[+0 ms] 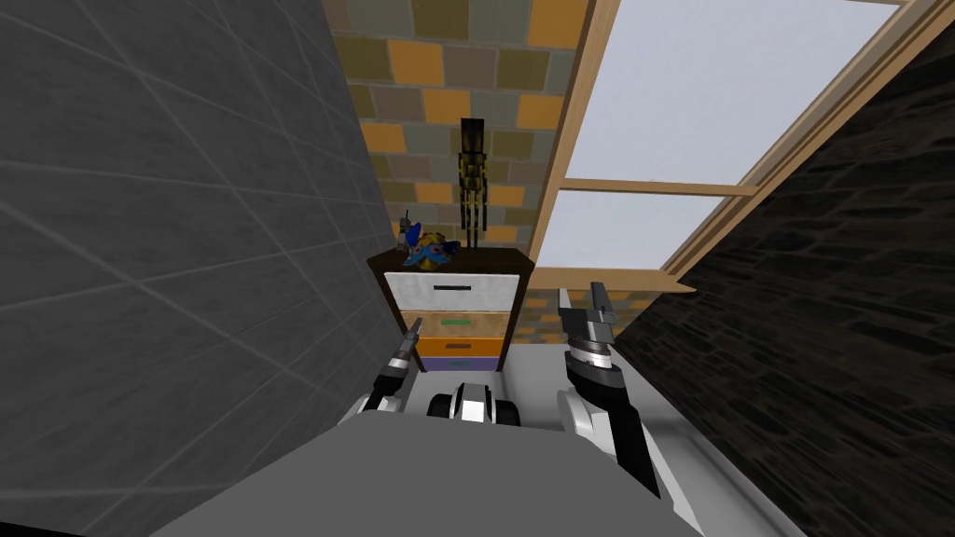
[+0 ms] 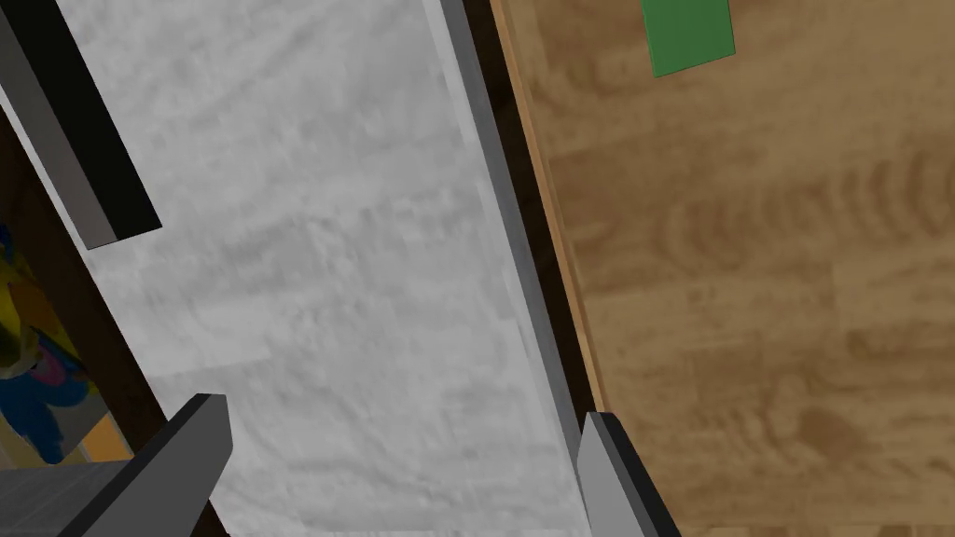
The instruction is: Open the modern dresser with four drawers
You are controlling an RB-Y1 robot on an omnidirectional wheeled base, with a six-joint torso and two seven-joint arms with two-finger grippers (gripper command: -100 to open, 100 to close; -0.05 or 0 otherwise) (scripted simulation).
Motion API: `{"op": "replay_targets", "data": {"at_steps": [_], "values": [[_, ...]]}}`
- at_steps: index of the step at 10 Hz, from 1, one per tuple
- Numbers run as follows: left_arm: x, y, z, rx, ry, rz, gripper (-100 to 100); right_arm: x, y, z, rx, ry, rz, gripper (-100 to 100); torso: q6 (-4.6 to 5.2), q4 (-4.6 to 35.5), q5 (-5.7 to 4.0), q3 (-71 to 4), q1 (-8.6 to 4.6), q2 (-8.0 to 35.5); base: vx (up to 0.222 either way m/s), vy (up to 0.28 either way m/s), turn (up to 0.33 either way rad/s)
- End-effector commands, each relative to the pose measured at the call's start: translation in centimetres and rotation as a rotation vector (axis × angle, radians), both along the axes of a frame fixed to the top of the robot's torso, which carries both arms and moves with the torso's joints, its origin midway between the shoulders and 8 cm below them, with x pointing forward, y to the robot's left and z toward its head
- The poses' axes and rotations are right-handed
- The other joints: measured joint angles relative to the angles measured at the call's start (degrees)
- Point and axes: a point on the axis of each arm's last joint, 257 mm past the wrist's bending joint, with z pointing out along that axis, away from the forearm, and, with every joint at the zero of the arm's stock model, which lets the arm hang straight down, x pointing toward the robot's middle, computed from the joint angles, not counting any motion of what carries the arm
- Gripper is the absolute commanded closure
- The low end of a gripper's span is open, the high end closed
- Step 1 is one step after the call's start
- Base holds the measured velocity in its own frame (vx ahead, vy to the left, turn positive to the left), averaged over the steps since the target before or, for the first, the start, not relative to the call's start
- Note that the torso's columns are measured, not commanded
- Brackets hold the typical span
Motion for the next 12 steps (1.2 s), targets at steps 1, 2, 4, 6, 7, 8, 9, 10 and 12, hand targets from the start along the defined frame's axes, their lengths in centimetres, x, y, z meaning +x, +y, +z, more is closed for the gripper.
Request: {"op": "replay_targets", "data": {"at_steps": [1, 2, 4, 6, 7, 8, 9, 10, 12], "values": [[-0.2, 0.1, -2.3, -0.016, 0.034, 0.010, -100, 0.0, 0.0, 0.0, 0.000, 0.000, 0.000, 0, 0.01, 0.0, 0.01, 0.0, 0.02, 0.0, 0.053, -0.028, -0.009], [-0.3, 0.2, -2.7, -0.017, 0.044, 0.012, -100, 0.0, 0.0, 0.0, 0.000, 0.000, 0.000, 0, 0.00, 0.0, -0.01, 0.0, -0.03, -0.1, 0.043, -0.020, -0.001], [-0.6, 0.1, -4.5, -0.035, 0.072, 0.021, -100, 0.0, 0.0, 0.0, 0.000, 0.000, 0.000, 0, 0.00, 0.0, 0.01, 0.0, 0.01, 0.0, 0.048, -0.020, -0.007], [-0.9, -0.1, -6.3, -0.056, 0.100, 0.029, -100, 0.0, 0.0, 0.0, 0.000, 0.000, 0.000, 0, 0.01, 0.0, -0.01, -0.1, -0.06, -0.1, 0.069, -0.031, -0.006], [-1.2, -0.3, -7.3, -0.067, 0.119, 0.034, -100, 0.0, 0.0, 0.0, 0.000, 0.000, 0.000, 0, 0.00, 0.0, 0.00, -0.1, 0.00, -0.1, 0.058, -0.021, -0.008], [-1.3, -0.5, -8.0, -0.079, 0.130, 0.038, -100, 0.0, 0.0, 0.0, 0.000, 0.000, 0.000, 0, 0.00, 0.0, 0.01, 0.0, 0.01, 0.0, 0.056, -0.031, -0.004], [-1.4, -0.5, -8.1, -0.079, 0.132, 0.038, -100, 0.0, 0.0, 0.0, 0.000, 0.000, 0.000, 0, 0.00, 0.0, 0.00, 0.0, -0.02, 0.0, 0.039, -0.018, 0.001], [-1.6, -0.8, -8.8, -0.092, 0.144, 0.041, -100, 0.0, 0.0, 0.0, 0.000, 0.000, 0.000, 0, 0.00, 0.0, 0.00, 0.0, 0.02, 0.0, 0.030, -0.011, -0.004], [-1.9, -1.8, -10.1, -0.125, 0.164, 0.048, -100, 0.0, 0.0, 0.0, 0.000, 0.000, 0.000, 0, 0.01, 0.0, 0.01, 0.0, 0.00, 0.0, 0.037, -0.016, -0.005]]}}
